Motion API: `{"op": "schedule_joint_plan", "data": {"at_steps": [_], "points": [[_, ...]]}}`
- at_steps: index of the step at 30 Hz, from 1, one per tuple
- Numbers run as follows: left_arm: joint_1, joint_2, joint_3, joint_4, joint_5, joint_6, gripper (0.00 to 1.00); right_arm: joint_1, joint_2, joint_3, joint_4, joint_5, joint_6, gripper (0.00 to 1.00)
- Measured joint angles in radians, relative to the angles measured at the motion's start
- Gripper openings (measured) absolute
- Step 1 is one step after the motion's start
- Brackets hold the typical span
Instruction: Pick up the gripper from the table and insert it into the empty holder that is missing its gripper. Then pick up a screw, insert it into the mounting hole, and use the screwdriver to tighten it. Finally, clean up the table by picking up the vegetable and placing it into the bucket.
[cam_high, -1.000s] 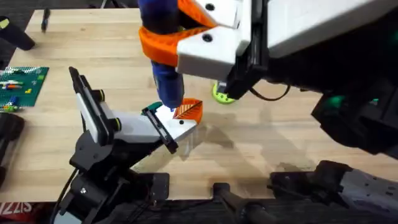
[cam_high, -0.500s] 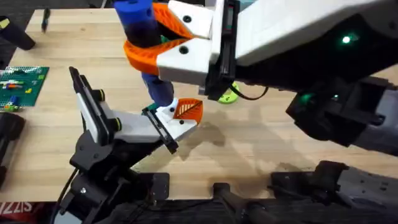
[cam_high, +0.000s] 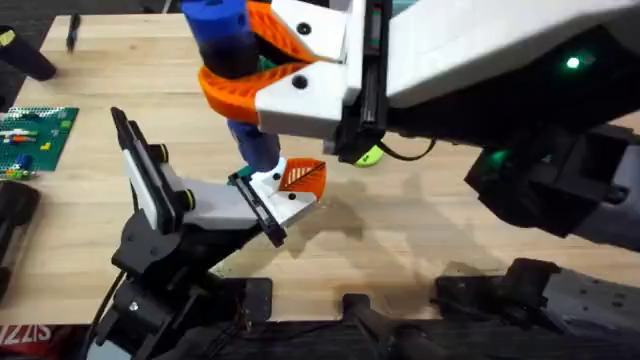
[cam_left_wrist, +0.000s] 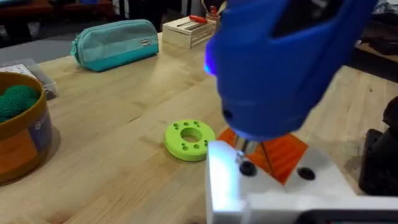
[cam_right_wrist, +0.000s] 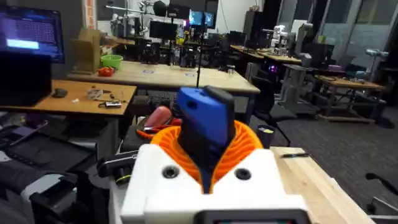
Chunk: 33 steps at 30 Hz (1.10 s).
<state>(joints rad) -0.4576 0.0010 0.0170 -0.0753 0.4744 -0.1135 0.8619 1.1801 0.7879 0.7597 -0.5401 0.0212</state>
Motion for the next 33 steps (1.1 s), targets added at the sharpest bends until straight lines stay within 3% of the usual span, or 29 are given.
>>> {"op": "schedule_joint_plan", "data": {"at_steps": [33], "points": [[0.000,0.000,0.000,0.000,0.000,0.000,0.014,-0.002,-0.026,0.000,-0.079,-0.001,0.001,0.051]]}}
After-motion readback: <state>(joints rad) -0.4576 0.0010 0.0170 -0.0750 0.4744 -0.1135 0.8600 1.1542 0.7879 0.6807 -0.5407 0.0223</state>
